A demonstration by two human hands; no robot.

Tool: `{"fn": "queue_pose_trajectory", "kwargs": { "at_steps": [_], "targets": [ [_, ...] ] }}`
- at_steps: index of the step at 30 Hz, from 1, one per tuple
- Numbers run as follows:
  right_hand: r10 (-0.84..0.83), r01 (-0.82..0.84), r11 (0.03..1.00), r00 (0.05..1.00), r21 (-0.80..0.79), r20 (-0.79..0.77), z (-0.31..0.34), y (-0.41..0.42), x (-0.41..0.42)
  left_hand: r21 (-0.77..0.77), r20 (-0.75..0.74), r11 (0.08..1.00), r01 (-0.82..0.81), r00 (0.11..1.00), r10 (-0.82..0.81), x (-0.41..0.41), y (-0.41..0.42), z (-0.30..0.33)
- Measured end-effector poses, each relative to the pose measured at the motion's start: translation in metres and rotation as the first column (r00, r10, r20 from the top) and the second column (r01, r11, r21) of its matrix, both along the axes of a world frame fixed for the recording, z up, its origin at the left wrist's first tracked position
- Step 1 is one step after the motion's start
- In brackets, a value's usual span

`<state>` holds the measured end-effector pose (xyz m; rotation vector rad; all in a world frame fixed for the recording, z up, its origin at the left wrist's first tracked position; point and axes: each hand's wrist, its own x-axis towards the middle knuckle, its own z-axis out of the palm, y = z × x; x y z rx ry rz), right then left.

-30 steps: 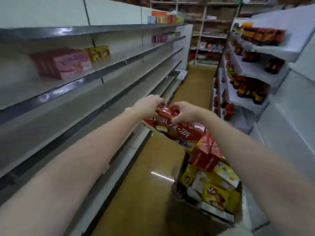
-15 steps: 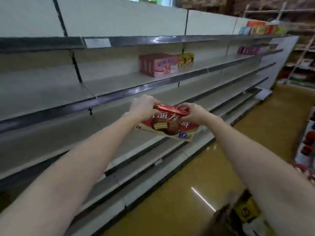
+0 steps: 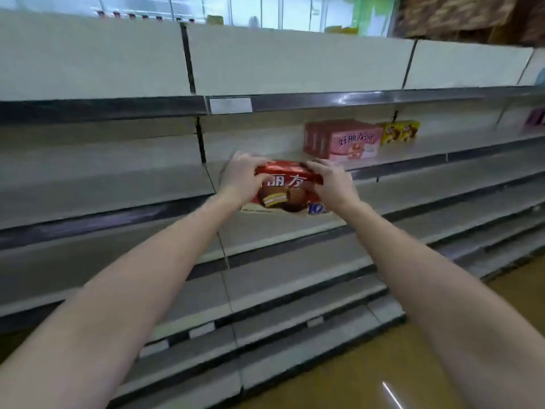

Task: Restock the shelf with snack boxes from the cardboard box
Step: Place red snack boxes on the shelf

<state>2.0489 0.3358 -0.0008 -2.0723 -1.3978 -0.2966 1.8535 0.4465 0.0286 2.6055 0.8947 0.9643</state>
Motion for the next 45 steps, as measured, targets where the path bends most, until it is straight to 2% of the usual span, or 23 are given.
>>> {"fn": "queue_pose_trajectory", "kwargs": {
  "at_steps": [5,9,13,19,25,28,32,40,45],
  "targets": [
    [0.073,-0.073,0.997,0.995,-0.011,0.062,0.019,0.038,0.047,-0.001,0.054,0.997,-0.077,0.996,0.077,0.038,0.018,0.013],
    [0.106,-0.106,0.994,0.987,-0.006,0.117,0.034,0.066,0.08,-0.033,0.032,0.991,-0.128,0.991,0.129,0.073,0.04,0.022],
    [0.152,-0.141,0.987,0.978,-0.078,0.147,0.037,0.092,0.103,0.041,-0.043,0.967,-0.252,0.966,0.254,0.096,0.057,0.018],
    [0.218,-0.205,0.972,0.969,-0.112,0.119,0.026,0.137,0.131,0.084,-0.035,0.94,-0.331,0.942,0.335,0.122,0.084,-0.001],
    [0.247,-0.24,0.968,0.961,-0.072,0.124,0.004,0.183,0.153,0.148,-0.091,0.925,-0.351,0.926,0.366,0.143,0.131,-0.018],
    [0.259,-0.255,0.966,0.95,-0.047,0.175,-0.001,0.207,0.169,0.271,-0.192,0.896,-0.351,0.893,0.408,0.152,0.158,-0.026],
    [0.241,-0.232,0.971,0.949,-0.066,0.202,-0.001,0.233,0.182,0.298,-0.289,0.894,-0.335,0.861,0.419,0.166,0.19,-0.029],
    [0.209,-0.196,0.978,0.929,-0.073,0.304,-0.01,0.269,0.213,0.373,-0.158,0.845,-0.383,0.871,0.465,0.215,0.228,-0.045],
    [0.101,-0.096,0.995,0.933,-0.032,0.346,-0.014,0.29,0.22,0.405,-0.202,0.86,-0.309,0.888,0.414,0.225,0.264,-0.041]
  ]
}}
